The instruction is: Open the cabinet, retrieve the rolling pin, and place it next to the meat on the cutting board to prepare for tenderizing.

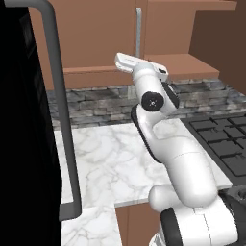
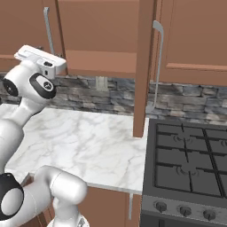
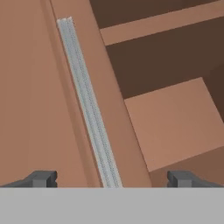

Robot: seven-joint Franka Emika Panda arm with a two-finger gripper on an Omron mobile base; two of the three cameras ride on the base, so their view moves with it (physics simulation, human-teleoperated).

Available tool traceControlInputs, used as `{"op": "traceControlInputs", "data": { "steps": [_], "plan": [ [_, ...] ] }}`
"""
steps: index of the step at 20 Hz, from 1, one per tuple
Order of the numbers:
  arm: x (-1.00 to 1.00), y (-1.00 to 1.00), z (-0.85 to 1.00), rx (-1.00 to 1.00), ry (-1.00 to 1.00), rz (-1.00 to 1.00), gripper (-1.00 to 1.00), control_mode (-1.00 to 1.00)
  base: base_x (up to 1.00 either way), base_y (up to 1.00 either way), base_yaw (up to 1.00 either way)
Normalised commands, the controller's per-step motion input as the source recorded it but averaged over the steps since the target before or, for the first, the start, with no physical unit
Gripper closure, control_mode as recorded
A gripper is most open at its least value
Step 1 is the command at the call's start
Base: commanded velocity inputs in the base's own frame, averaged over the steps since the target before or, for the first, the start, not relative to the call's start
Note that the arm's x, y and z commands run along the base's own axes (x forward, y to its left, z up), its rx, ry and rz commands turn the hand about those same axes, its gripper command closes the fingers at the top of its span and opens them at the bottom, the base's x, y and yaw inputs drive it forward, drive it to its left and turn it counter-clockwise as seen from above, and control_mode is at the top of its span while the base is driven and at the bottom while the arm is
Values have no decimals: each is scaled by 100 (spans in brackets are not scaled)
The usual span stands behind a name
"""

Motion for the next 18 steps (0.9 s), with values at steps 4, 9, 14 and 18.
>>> {"op": "traceControlInputs", "data": {
  "steps": [4,9,14,18],
  "plan": [
    [35,2,0,1,-1,11,-100,-100,0,0,0],
    [40,8,0,0,0,10,100,-100,0,0,0],
    [46,21,0,0,0,8,100,-100,0,0,0],
    [36,18,0,0,0,8,100,-100,0,0,0]
  ]
}}
